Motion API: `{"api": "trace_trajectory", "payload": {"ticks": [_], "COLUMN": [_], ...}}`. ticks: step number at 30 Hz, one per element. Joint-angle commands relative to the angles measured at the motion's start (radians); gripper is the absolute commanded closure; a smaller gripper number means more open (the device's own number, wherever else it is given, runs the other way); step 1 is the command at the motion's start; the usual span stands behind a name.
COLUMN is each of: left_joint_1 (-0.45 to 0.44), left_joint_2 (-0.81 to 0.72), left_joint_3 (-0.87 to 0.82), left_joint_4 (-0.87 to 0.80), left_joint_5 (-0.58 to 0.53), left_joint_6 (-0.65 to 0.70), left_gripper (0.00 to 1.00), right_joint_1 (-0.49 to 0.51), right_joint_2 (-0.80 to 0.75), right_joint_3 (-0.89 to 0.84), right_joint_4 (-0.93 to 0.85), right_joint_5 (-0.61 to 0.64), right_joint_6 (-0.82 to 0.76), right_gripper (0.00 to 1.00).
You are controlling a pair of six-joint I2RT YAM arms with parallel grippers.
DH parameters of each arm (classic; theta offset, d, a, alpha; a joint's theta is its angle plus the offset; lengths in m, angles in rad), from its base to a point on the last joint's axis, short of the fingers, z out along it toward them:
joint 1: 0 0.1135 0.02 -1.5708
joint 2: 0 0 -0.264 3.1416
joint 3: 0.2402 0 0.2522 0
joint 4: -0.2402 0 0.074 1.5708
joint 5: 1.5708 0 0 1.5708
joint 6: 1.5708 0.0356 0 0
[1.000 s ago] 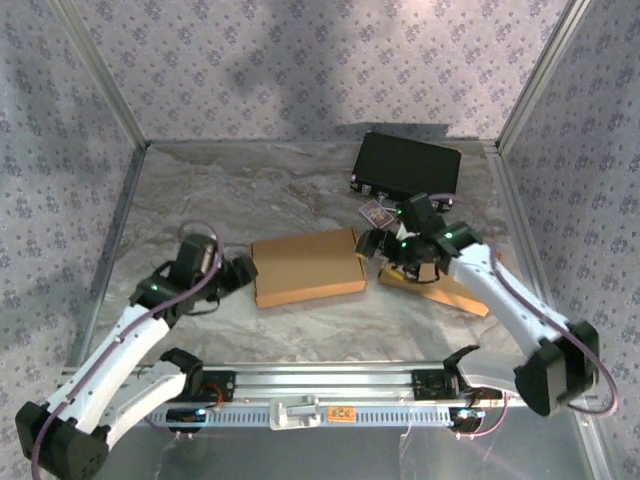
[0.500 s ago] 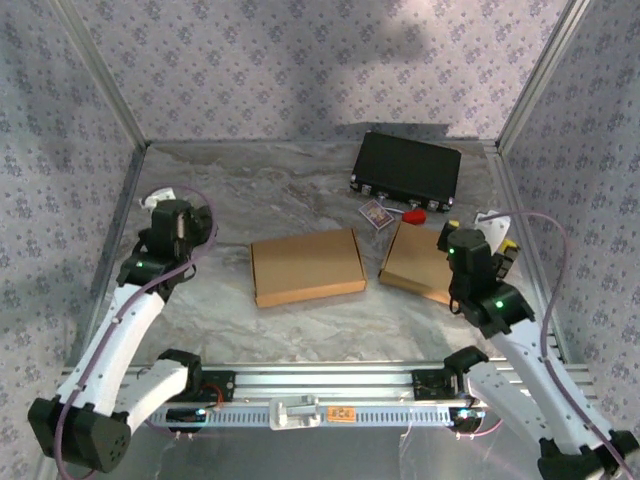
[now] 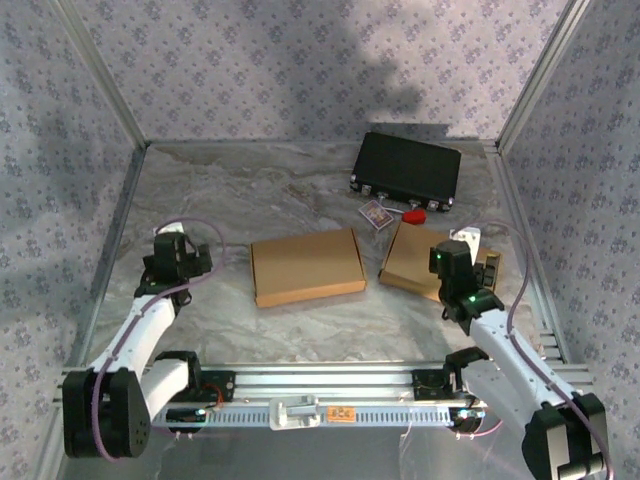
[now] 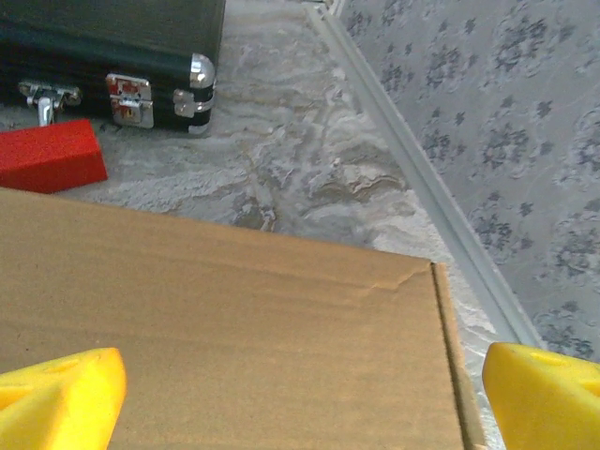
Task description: Fold the paper box
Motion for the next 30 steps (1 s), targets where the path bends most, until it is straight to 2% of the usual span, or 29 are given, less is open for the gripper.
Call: {"api": "trace_trajectory", "payload": {"ticks": [1, 6, 17, 24, 30], "left_joint_1": [0.010, 0.022, 0.066, 0.092, 0.107], "left_joint_2": [0.042, 0.169, 0.400, 0.470, 0.489], "left_joint_3": [-0.021, -0.038, 0.098, 0.128, 0.157], "left_joint_4": [0.175, 0.296, 0.389, 0.477, 0.444], "left_joint_5": [0.023, 0.039, 0.090, 0.140, 0.203], "left_joint_6": [0.032, -0.001, 0.044, 0.077, 0.089], "left_gripper": [0.00, 0.00, 0.00, 0.00, 0.00], "right_joint_1": [-0.026, -0.069, -0.137, -0.173, -0.192], "right_joint_2": [0.020, 0.110, 0.323, 0.455, 0.560], "right_joint_3": [-0.040, -0.097, -0.088, -0.038, 0.021], "right_joint_4": [0.145, 0.309, 0.585, 0.702, 0.765], "right_joint_5": [-0.059, -0.107, -0.227, -0.277, -0.321], "right_joint_6": [-0.030, -0.030, -0.079, -0.099, -0.137], "right_gripper": [0.01, 0.01, 0.01, 0.01, 0.01]}}
